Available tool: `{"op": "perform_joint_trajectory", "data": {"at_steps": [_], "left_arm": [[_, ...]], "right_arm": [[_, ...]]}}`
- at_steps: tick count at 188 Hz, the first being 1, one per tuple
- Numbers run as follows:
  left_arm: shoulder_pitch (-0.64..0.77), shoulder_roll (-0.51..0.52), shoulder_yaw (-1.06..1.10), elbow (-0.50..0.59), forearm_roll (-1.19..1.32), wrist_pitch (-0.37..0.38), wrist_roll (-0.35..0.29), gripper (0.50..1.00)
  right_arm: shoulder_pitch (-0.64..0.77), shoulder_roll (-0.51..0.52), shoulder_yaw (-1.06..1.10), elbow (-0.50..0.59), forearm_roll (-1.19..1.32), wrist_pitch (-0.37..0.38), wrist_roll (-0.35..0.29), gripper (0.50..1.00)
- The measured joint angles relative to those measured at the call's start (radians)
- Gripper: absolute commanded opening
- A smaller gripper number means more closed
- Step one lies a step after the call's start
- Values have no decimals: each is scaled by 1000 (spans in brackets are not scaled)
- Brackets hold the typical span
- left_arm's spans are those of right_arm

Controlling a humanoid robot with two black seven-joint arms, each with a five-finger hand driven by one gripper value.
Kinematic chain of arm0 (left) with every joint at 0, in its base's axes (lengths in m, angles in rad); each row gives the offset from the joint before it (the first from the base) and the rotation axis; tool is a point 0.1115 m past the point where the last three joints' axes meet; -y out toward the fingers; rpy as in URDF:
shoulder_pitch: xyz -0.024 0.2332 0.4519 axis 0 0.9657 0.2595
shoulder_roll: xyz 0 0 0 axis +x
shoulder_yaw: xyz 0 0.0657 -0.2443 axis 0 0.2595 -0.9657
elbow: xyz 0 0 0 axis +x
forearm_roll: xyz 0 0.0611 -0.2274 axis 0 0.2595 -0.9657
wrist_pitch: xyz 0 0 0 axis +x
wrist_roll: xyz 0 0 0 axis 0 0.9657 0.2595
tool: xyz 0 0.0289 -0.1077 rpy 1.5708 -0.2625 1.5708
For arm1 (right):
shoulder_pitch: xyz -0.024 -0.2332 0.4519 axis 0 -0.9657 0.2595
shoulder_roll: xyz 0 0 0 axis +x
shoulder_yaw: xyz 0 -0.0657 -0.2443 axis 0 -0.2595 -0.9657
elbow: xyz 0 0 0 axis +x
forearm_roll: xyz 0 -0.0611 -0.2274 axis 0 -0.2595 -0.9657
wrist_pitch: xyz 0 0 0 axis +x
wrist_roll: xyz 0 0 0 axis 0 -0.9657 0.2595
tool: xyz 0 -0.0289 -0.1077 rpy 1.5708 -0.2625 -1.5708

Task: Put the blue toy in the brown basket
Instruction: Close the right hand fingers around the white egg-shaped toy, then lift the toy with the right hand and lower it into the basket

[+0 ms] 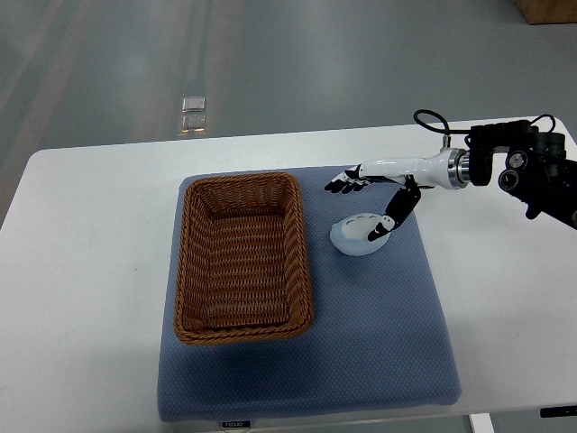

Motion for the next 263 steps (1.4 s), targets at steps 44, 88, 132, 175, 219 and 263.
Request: {"op": "perform_joint_trajectory", "data": {"at_steps": [44, 88, 132, 175, 219, 263], "left_arm": [[0, 0, 0, 2, -1, 1, 0, 1000], [0, 0, 2, 2, -1, 1, 0, 1000], [0, 0, 2, 0, 0, 1, 0, 1000], [0, 0, 2, 0, 0, 1, 0, 1000], [2, 0, 2, 0, 0, 3, 0, 1000], [2, 0, 0, 1, 0, 5, 0, 1000]], "right_arm": [[-5, 23, -15, -18, -14, -30, 0, 921], [-20, 28, -44, -37, -53, -41, 0, 919], [-28, 48, -55, -72, -90, -75, 0, 901], [-29, 55, -59, -84, -93, -89, 1, 764], [-25, 51, -58, -85, -95, -90, 1, 500], [43, 30, -38, -73, -91, -92, 6, 500]]}}
